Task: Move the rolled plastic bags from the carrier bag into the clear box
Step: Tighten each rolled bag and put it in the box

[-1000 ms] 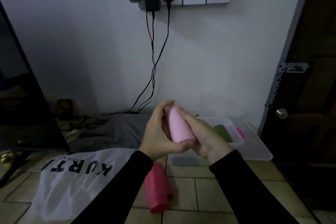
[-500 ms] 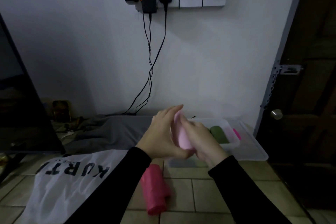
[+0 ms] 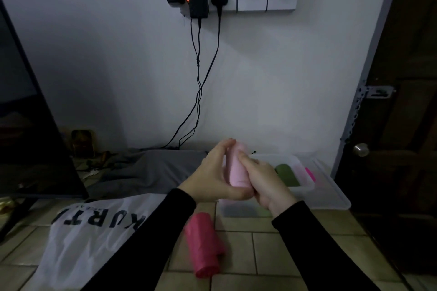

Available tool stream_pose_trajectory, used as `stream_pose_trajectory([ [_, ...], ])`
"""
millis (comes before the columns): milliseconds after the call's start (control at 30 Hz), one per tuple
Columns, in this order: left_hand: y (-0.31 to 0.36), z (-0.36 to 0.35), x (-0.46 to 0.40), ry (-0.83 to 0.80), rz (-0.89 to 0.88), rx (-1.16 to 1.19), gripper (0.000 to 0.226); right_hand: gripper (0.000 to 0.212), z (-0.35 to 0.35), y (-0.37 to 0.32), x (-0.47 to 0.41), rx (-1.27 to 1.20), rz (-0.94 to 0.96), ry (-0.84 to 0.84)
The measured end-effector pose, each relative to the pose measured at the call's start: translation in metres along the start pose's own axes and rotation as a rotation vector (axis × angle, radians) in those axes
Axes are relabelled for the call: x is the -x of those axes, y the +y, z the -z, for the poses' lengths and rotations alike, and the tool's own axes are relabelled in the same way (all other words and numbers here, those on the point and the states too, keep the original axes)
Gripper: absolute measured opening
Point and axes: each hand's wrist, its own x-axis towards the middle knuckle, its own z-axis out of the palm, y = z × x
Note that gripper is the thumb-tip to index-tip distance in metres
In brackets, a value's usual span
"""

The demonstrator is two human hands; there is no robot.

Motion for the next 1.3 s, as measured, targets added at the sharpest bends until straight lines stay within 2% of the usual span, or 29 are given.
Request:
stream_pose_trajectory([
  [33,0.002,0.002,-0.003,0.011,-0.019,-0.105,0.113,0.034,0.0,0.0,0.0,0.063,0.041,0.014],
  [100,0.002,0.002,-0.006,0.051,-0.045,-0.138,0.113,0.032,0.0,0.0,0.0,-0.037,-0.001,-0.036],
  [200,-0.002,-0.01,0.0,0.157,0.01,0.217,0.105,0.036,-0.002,-0.006,0.0,-0.395,-0.166,-0.196],
  [267,-0.004,-0.023,0.006,0.205,0.028,0.474,0.104,0.042,0.0,-0.009,-0.003,-0.479,-0.215,-0.212],
  [300,-0.006,-0.027,0.008,0.199,0.036,0.54,0.105,0.044,0.001,-0.009,-0.005,-0.474,-0.227,-0.2],
  [400,-0.01,-0.021,0.009,0.092,0.059,0.547,0.104,0.046,0.003,-0.004,-0.005,-0.439,-0.219,-0.171],
  [533,-0.008,-0.009,0.0,0.072,0.22,0.567,0.056,0.034,0.005,0.001,-0.007,-0.385,-0.079,-0.039],
  [633,-0.003,-0.014,-0.007,-0.041,0.3,0.637,0.026,0.034,0.005,0.006,-0.015,-0.225,0.029,0.105],
  [733,-0.003,-0.019,-0.013,-0.072,0.3,0.588,0.026,0.038,0.011,0.008,-0.021,-0.112,0.064,0.171],
  [833,-0.005,-0.024,-0.021,-0.021,0.276,0.509,0.034,0.032,0.027,0.005,-0.022,-0.15,0.004,0.092],
  [867,-0.007,-0.026,-0.024,-0.011,0.265,0.491,0.034,0.033,0.035,0.005,-0.024,-0.08,0.03,0.07],
  [933,-0.011,-0.032,-0.03,0.033,0.258,0.44,0.037,0.047,0.053,0.011,-0.036,0.241,0.125,0.068],
  [1000,-0.017,-0.038,-0.038,0.126,0.262,0.332,0.043,0.056,0.074,0.016,-0.05,0.566,0.21,0.141],
  [1133,-0.033,-0.048,-0.06,0.288,0.346,0.07,0.042,0.056,0.112,0.023,-0.074,0.964,0.289,0.283],
  [1300,-0.052,-0.067,-0.08,0.31,0.43,-0.142,0.038,0.054,0.139,0.032,-0.094,1.28,0.184,0.305],
])
